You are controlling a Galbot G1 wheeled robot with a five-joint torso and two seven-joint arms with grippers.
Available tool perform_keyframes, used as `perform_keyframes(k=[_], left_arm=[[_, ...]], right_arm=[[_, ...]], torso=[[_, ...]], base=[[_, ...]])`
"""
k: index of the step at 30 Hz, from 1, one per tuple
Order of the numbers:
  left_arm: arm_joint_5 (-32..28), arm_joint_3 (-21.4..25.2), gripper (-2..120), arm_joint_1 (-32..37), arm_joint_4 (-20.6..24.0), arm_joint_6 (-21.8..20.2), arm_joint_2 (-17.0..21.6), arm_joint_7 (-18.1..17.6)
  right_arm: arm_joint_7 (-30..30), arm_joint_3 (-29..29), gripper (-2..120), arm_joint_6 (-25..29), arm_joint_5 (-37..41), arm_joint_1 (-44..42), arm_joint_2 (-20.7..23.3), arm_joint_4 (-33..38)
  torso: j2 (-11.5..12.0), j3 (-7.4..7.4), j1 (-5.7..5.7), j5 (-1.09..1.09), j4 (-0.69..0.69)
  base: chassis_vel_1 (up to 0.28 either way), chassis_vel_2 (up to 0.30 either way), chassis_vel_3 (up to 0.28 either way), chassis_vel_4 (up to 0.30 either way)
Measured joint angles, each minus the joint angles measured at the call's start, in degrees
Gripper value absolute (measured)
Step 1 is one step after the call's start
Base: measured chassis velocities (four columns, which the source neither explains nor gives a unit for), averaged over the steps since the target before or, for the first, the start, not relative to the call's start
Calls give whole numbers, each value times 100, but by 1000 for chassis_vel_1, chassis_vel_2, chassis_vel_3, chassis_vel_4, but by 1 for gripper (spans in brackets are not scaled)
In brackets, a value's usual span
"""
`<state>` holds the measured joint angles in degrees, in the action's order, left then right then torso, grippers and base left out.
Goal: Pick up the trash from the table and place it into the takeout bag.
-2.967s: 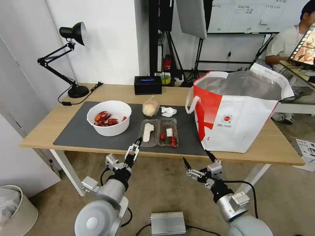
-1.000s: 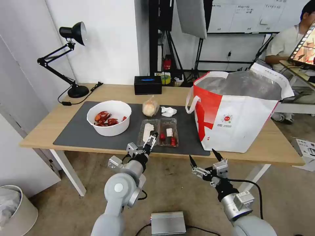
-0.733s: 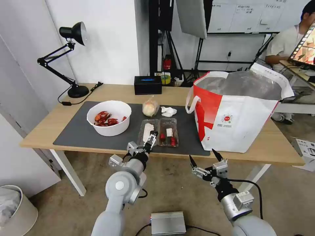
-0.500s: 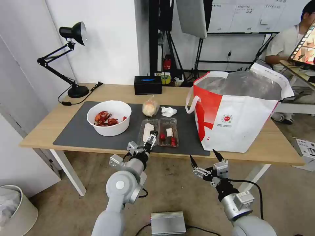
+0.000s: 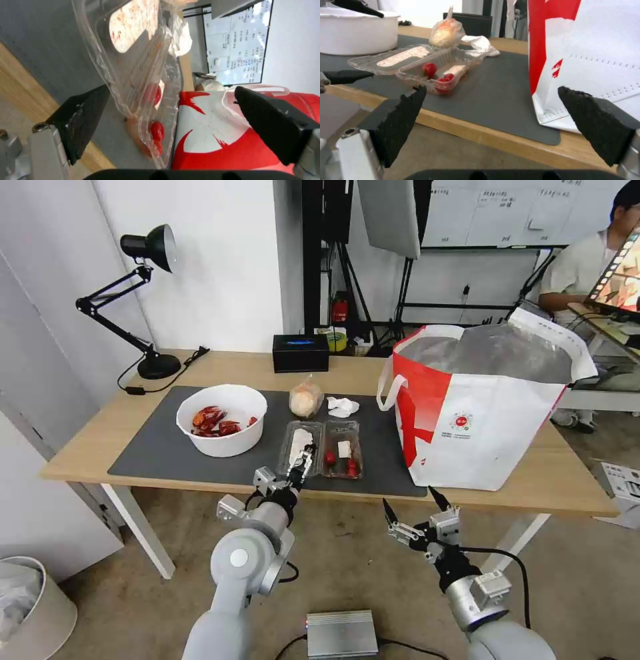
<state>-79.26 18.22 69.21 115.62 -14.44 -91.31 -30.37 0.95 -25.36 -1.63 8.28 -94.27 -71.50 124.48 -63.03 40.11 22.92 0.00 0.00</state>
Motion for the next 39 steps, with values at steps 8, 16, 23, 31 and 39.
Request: perform_keyframes(k=[8, 16, 23, 31, 39], left_arm=[[9, 9, 100, 7, 76, 73, -1, 26], [35, 24, 100, 7, 84, 145, -1, 214], [38, 20, 100, -51, 84, 197, -1, 242], [40, 37, 100, -130, 57, 282, 0, 267], [39, 6, 100, -188, 12, 333, 1, 360]], right_arm=[[2, 4, 100, 25, -15, -20, -8, 16], [5, 13, 100, 43, -28, -26, -23, 13], [12, 91, 100, 52, -129, -28, -74, 10], [16, 108, 100, 95, -174, -45, -113, -13], [20, 113, 100, 103, -187, -45, -144, -32]], torso=[[0, 0, 0, 0, 0], [0, 0, 0, 0, 0], [0, 0, 0, 0, 0], [0, 0, 0, 0, 0], [0, 0, 0, 0, 0]], base=[[0, 0, 0, 0], [0, 0, 0, 0], [0, 0, 0, 0], [0, 0, 0, 0], [0, 0, 0, 0]])
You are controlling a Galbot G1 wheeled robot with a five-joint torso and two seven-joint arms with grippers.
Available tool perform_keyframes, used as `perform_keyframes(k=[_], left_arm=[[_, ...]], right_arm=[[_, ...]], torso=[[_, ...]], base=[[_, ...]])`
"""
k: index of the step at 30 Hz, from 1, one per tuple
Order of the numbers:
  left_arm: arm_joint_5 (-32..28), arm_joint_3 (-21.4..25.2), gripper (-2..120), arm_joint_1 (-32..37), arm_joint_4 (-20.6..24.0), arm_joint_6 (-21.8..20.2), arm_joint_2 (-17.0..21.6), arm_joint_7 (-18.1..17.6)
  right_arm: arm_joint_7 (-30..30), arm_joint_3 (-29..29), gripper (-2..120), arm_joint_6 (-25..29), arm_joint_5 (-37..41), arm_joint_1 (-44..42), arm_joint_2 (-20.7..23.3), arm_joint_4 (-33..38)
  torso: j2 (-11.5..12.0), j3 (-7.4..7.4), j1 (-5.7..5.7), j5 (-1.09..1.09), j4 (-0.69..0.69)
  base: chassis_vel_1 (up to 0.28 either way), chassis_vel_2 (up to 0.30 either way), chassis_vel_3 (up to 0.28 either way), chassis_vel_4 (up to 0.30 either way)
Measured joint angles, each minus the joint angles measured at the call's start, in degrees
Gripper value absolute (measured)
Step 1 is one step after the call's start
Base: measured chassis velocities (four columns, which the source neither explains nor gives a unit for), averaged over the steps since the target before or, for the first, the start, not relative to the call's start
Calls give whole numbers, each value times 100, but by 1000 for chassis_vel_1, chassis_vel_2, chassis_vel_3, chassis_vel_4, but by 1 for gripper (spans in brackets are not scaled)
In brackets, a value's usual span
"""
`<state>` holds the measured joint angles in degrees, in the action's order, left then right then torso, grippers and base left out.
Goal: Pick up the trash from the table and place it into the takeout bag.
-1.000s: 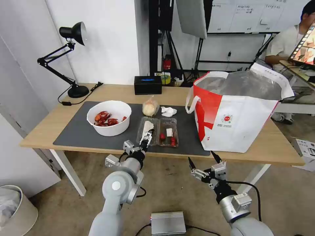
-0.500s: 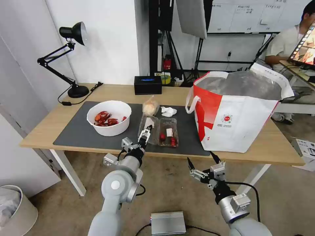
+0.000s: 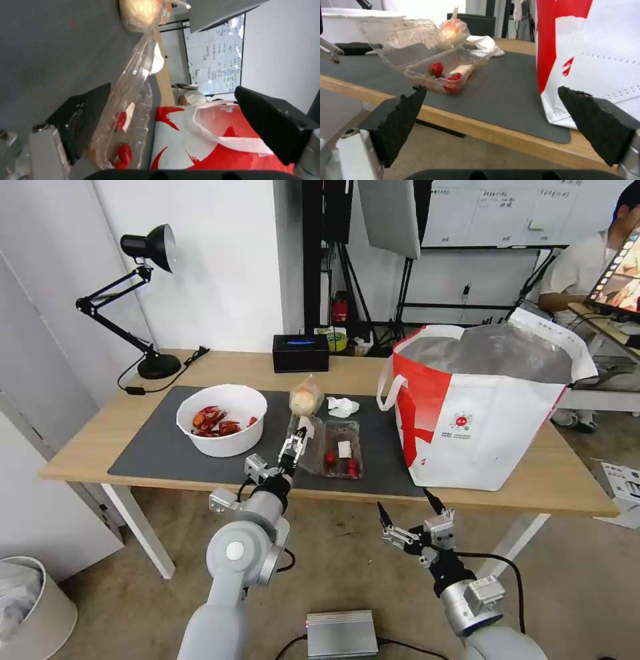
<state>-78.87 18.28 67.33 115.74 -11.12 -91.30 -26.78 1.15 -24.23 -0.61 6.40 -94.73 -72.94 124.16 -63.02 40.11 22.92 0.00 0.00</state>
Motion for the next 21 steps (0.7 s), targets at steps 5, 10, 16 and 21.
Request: perform_keyframes(k=[5, 10, 16, 21], left_arm=[[1, -8, 100, -24, -15, 23, 0, 22], [9, -48, 100, -35, -17, 50, 0, 104], [23, -138, 100, -45, -1, 57, -1, 131], [95, -215, 100, -38, 4, 60, -2, 190]], right_arm=[[0, -1, 100, 2, 0, 0, -1, -1], [0, -9, 100, 6, -6, -19, -8, 2], [1, -5, 100, 9, -23, -34, -14, 8], [1, -5, 100, 9, -28, -38, -15, 13]], torso=[[0, 0, 0, 0, 0], [1, 0, 0, 0, 0], [0, 0, 0, 0, 0], [0, 0, 0, 0, 0]], base=[[0, 0, 0, 0], [0, 0, 0, 0], [0, 0, 0, 0], [0, 0, 0, 0]])
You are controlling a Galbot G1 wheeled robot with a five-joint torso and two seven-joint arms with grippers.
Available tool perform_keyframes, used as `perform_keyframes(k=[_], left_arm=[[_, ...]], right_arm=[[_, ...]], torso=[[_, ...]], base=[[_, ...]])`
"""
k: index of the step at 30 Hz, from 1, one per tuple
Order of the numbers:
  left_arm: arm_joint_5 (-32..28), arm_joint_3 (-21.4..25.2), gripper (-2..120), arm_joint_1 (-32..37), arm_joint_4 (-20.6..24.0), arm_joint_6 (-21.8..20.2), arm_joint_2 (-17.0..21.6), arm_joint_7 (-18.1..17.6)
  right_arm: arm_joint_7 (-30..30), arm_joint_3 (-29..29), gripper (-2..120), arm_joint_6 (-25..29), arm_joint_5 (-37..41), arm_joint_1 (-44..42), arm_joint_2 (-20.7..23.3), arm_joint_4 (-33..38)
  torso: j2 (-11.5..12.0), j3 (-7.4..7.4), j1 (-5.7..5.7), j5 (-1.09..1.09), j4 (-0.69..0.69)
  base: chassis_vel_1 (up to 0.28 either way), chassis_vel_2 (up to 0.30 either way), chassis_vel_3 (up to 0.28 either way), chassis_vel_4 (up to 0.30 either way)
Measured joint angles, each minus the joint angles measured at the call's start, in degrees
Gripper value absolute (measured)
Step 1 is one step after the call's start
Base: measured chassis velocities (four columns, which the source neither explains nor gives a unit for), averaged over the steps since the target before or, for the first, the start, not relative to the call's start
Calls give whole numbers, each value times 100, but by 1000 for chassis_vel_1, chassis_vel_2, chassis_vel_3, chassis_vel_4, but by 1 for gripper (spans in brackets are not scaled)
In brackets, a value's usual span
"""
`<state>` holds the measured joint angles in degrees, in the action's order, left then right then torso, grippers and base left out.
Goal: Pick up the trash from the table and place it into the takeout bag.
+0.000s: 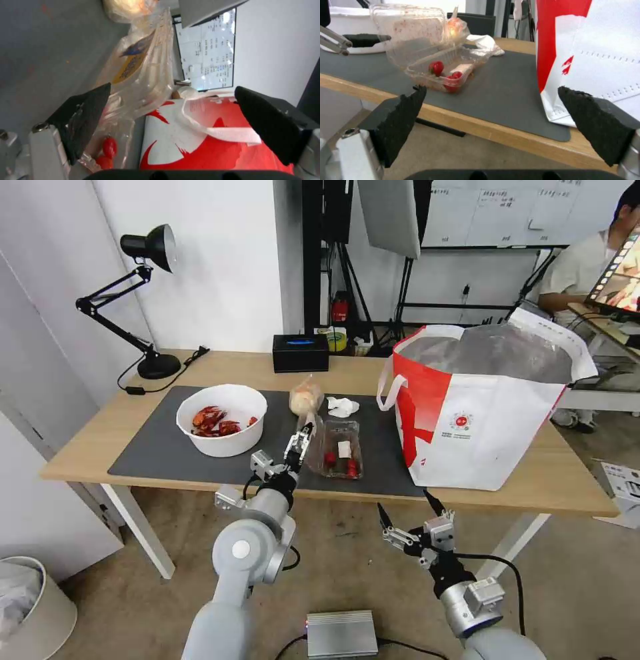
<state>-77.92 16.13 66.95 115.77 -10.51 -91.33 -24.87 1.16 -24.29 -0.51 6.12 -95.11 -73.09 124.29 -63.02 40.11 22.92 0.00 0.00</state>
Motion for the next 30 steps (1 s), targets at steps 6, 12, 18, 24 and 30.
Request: perform_keyframes(k=[6, 12, 18, 24, 30], left_arm=[[70, -139, 100, 16, -1, 18, -2, 66], [70, -244, 100, -1, 1, 21, -2, 93], [70, -423, 100, 28, 28, 22, -5, 208], [328, -609, 100, 95, 68, 27, -7, 385], [541, -737, 100, 97, 221, 10, 15, 535]], right_arm=[[0, -30, 100, 2, -31, -53, -28, 53], [0, -70, 100, 16, -44, -104, -39, 88], [-1, -160, 100, 65, -51, -172, -65, 154], [-2, -194, 100, 120, -63, -218, -93, 162], [-3, -212, 100, 138, -81, -224, -118, 169]], torso=[[0, 0, 0, 0, 0], [0, 0, 0, 0, 0], [0, 0, 0, 0, 0], [0, 0, 0, 0, 0], [0, 0, 0, 0, 0]], base=[[0, 0, 0, 0], [0, 0, 0, 0], [0, 0, 0, 0], [0, 0, 0, 0], [0, 0, 0, 0]])
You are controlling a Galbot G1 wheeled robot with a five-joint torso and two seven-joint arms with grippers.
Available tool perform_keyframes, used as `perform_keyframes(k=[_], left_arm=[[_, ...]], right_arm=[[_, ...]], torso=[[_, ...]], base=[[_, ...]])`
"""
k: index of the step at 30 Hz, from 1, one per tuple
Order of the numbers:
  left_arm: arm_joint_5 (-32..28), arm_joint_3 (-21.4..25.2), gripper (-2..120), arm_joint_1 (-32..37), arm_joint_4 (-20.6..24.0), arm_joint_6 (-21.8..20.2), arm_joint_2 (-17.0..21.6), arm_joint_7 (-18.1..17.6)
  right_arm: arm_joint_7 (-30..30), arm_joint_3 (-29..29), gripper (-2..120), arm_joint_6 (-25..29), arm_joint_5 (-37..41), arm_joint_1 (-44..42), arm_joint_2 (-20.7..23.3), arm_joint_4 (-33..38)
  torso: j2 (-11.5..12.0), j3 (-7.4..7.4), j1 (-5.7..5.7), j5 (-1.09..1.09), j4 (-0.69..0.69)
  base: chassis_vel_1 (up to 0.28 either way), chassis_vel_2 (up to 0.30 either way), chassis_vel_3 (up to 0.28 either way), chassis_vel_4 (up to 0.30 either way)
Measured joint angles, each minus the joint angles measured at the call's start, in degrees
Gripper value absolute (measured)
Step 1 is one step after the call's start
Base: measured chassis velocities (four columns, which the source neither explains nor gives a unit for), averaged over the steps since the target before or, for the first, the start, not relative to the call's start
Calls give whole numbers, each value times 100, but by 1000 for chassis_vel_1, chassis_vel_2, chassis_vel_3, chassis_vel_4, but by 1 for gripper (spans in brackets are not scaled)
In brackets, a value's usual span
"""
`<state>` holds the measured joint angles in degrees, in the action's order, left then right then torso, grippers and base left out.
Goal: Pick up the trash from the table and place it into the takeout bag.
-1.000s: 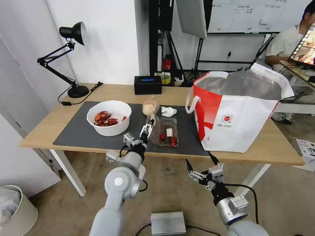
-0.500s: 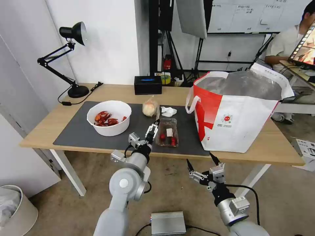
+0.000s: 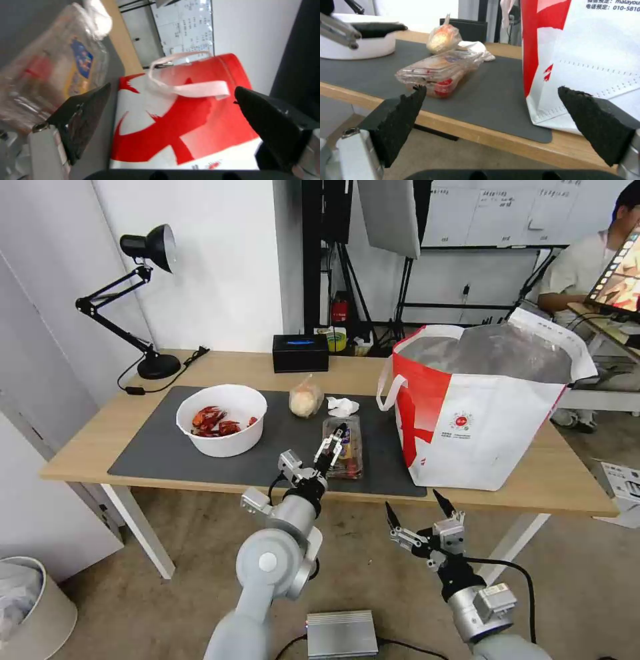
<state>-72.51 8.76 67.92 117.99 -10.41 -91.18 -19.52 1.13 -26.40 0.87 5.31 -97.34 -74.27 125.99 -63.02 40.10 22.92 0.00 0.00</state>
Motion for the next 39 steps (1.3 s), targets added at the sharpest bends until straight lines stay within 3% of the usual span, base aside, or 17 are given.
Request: perform_keyframes(k=[5, 8, 9, 12, 13, 16, 20, 22, 24, 26, 27, 31, 36, 39], left_arm=[[257, -188, 95, -121, -65, -110, 148, 95], [792, -375, 79, -368, -368, -165, 597, 421], [792, -375, 79, -368, -368, -165, 597, 421], [1141, -607, 65, -797, -685, -137, 1192, 843], [1141, -607, 65, -797, -685, -137, 1192, 843], [1435, -851, 49, -1260, -1061, -83, 1665, 1103], [1794, -1087, 35, -1591, -1378, -77, 1993, 1279], [1936, -1152, 32, -1677, -1467, -76, 2069, 1334], [2295, -1293, 21, -1862, -1642, -70, 2210, 1471], [2345, -1315, 21, -1890, -1660, -71, 2228, 1489], [2580, -1386, 11, -1998, -1736, -68, 2291, 1563], [2840, -1450, 0, -2104, -1823, -68, 2328, 1655], [3157, -1575, 0, -2174, -1970, -67, 2338, 1757], [3321, -1601, 0, -2159, -2003, -53, 2333, 1782]], right_arm=[[-3, -31, 100, 1, 18, 4, 23, 9], [-7, -75, 100, 2, 45, -12, 43, 48], [-7, -75, 100, 2, 45, -12, 43, 48], [-12, -139, 100, 2, 128, -14, 109, 59], [-12, -139, 100, 2, 128, -14, 109, 59], [-29, -172, 100, 2, 224, 14, 158, 66], [-48, -183, 100, -6, 431, 72, 181, 76], [-54, -190, 100, -20, 511, 88, 184, 87], [-68, -230, 100, -90, 688, 122, 200, 123], [-70, -239, 100, -98, 705, 127, 203, 128], [-79, -273, 100, -121, 751, 147, 218, 136], [-101, -298, 100, -153, 822, 171, 239, 144], [-179, -355, 100, -418, 1298, 301, 315, 211], [-334, -378, 100, -779, 2107, 514, 428, 303]], torso=[[0, 0, 0, 0, -1], [0, 0, 0, 0, 0], [0, 0, 0, 0, 0], [0, 0, -1, 0, 0], [0, 0, -1, 0, 0], [0, 0, 0, 1, 0], [0, 0, -1, 1, 0], [0, 1, 0, 1, 0], [0, 1, 0, 1, 1], [0, 1, 0, 1, 0], [0, 0, -1, 0, 0], [0, 1, 0, 0, 0], [0, 1, -1, 0, -1], [0, 1, 0, 0, 0]], base=[[0, 0, 0, 0], [0, 0, 0, 0], [0, 0, 0, 0], [0, 0, 0, 0], [0, 0, 0, 0], [0, 0, 0, 0], [0, 0, 0, 0], [0, 0, 0, 0], [0, 0, 0, 0], [0, 0, 0, 0], [0, 0, 0, 0], [0, 0, 0, 0], [0, 0, 0, 0], [0, 0, 0, 0]])
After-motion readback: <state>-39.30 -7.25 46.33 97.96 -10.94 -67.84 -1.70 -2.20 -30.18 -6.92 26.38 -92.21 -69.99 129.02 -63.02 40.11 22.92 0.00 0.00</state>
